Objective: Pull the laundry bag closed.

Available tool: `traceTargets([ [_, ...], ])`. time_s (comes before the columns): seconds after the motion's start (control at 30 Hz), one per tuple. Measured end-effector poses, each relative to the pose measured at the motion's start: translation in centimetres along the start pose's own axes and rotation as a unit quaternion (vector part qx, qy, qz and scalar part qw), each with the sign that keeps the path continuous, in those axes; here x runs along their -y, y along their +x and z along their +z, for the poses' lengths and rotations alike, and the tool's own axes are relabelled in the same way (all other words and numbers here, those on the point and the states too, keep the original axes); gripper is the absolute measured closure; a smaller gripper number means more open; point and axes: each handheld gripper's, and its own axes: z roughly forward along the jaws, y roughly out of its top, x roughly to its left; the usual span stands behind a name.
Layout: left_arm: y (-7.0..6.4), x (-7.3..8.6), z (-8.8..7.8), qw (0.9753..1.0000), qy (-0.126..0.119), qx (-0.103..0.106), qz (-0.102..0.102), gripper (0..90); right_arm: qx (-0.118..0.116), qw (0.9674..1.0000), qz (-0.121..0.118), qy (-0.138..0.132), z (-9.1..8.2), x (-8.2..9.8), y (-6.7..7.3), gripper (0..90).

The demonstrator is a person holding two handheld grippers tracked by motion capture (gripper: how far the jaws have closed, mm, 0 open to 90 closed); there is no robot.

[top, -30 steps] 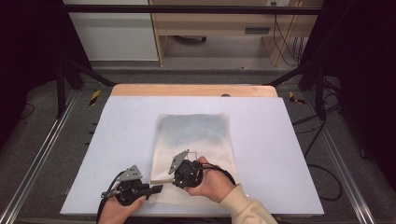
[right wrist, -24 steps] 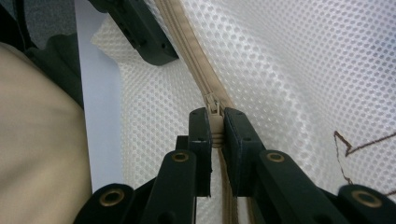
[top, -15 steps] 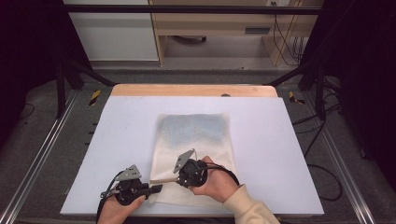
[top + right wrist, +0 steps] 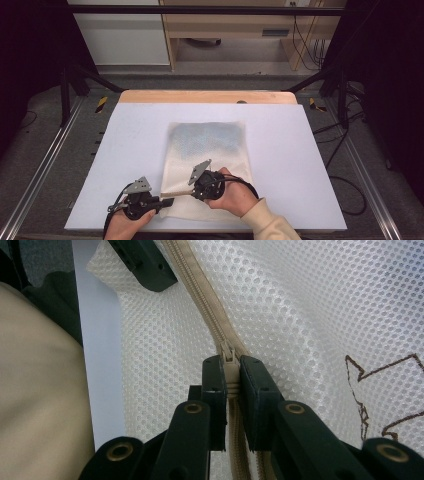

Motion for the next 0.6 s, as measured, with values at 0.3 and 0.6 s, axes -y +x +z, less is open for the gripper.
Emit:
traceTargets([
  [0.3,-0.08,0.02,0.09,1.0,0.001,0.0,0.002,84.3,0.0,1.0,0.001,-0.001,-0.07,0.1,0.03,82.0],
  [0.6,-0.07,0.02,0.11,1.0,0.001,0.001,0.002,84.3,0.001,1.0,0.002,0.0,-0.24,0.29,-0.07,82.0],
])
